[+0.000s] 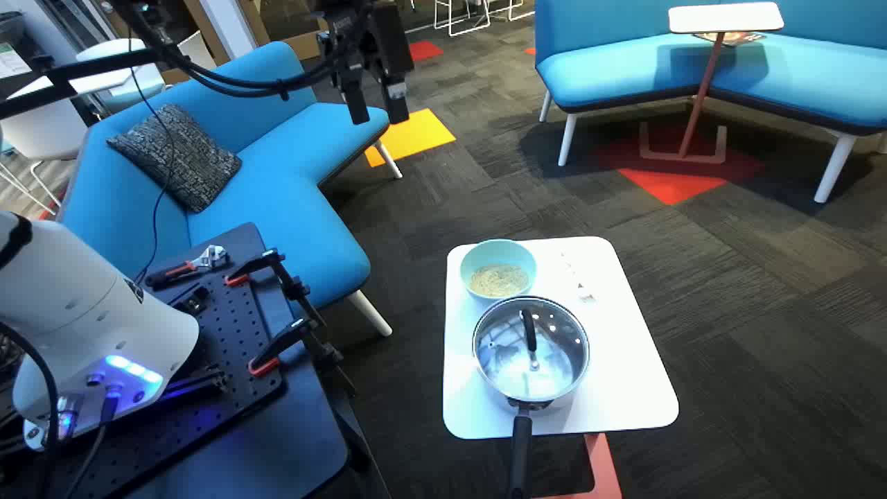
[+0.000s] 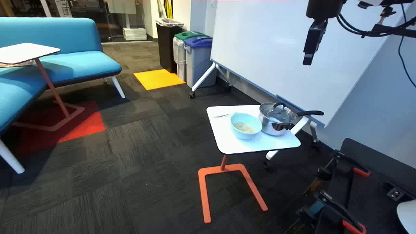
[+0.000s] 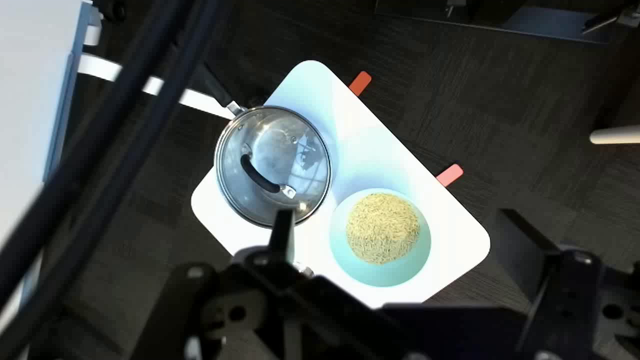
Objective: Put the spoon in the blue bowl
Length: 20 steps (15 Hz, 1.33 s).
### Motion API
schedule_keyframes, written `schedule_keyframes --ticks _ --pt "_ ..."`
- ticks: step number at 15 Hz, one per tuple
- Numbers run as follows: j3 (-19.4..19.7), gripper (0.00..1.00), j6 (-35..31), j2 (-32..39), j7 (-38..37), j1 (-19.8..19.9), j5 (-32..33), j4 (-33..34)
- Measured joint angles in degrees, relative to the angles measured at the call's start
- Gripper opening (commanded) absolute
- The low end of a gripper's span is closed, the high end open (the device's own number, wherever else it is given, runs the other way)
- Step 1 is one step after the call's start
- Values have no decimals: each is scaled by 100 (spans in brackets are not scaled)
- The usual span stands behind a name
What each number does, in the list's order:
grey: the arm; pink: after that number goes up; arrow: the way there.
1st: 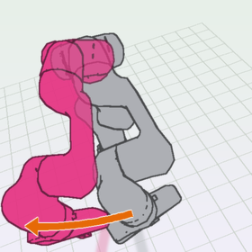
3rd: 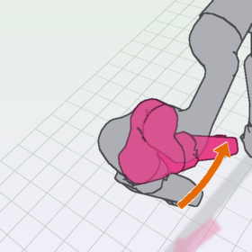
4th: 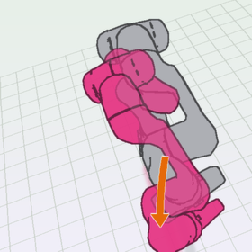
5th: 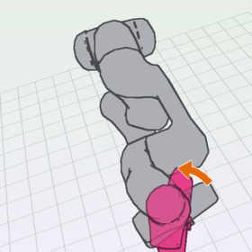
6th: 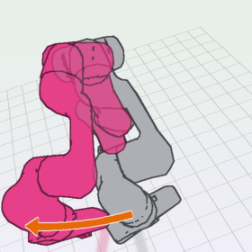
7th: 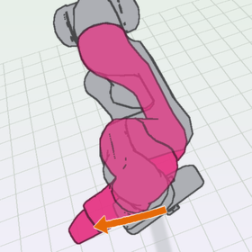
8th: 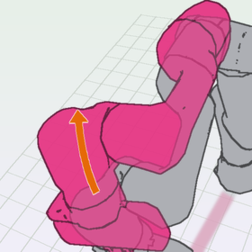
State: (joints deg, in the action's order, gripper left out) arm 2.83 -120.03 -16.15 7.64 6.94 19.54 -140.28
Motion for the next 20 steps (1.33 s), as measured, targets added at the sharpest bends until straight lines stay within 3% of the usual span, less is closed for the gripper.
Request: schedule_keyframes --ticks 20 --pt "0 100 0 16 -142 -11 -135 24"
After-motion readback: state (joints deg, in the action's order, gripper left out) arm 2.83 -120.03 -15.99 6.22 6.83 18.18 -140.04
